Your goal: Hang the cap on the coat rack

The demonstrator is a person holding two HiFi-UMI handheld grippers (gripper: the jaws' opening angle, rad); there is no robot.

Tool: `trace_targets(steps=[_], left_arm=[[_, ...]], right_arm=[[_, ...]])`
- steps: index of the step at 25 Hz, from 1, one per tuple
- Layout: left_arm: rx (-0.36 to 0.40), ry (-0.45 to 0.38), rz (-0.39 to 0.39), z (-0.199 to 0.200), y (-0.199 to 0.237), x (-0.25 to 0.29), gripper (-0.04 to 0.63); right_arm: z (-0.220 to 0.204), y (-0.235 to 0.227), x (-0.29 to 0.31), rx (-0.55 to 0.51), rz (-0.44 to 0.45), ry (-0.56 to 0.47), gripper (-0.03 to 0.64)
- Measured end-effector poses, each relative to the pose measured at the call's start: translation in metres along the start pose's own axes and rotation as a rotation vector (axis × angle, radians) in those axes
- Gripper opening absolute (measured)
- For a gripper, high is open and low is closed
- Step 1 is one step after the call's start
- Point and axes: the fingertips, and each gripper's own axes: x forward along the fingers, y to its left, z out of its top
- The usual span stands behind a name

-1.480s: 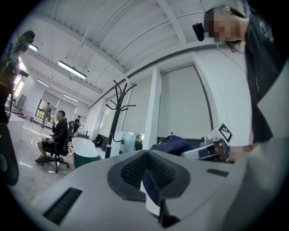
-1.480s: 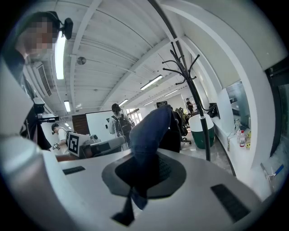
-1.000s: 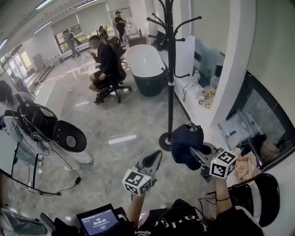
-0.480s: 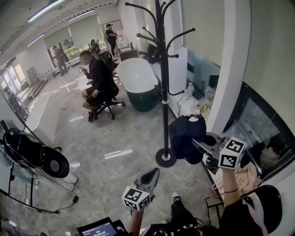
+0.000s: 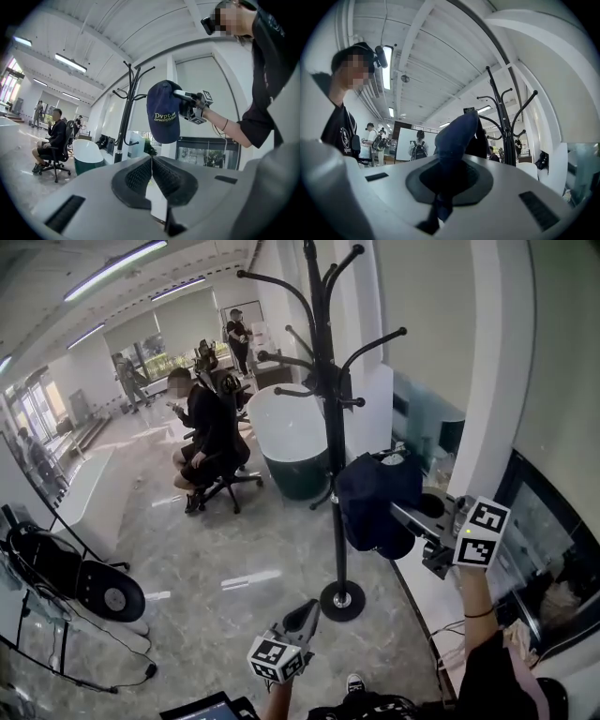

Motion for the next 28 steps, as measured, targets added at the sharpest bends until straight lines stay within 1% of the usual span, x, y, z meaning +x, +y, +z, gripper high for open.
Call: trace_targets(steps=[4,8,14,17,21,25,28], left_arm=[[-0.007,0.001,0.02,0.0,0.007,0.035,0.005],[-0.013,-0.011,0.036,0.013,0.03,0.071,0.005],[-0.023,0.004,0.049,-0.006,0.018,0.071,0.005],[-0.023,0.008,0.057,-0.01,0.028,0.078,0.005],[-0.022,0.014,0.034,-0.007,0.05,0.094,0.005],[-0.008,0.031,0.004,-0.013,0.05,0.107,0.005],[-0.008,0.031,-0.014,-0.002,0.071,0.121,0.005]], right_arm=[[0.014,-0.034,0.001,-0.019,0.046,-0.032,0.025],[0.031,-0.077,0.03,-0.045,0.087,-0.056,0.025],[0.039,-0.079,0.036,-0.058,0.13,-0.095,0.025],[0.04,-0.089,0.049,-0.048,0.148,-0.121,0.025],[0.038,-0.112,0.072,-0.018,0.147,-0.141,0.025],[0.016,-0.124,0.061,0.025,0.125,-0.129,0.025],[0.003,-0.142,0.07,0.06,0.105,-0.111,0.025]])
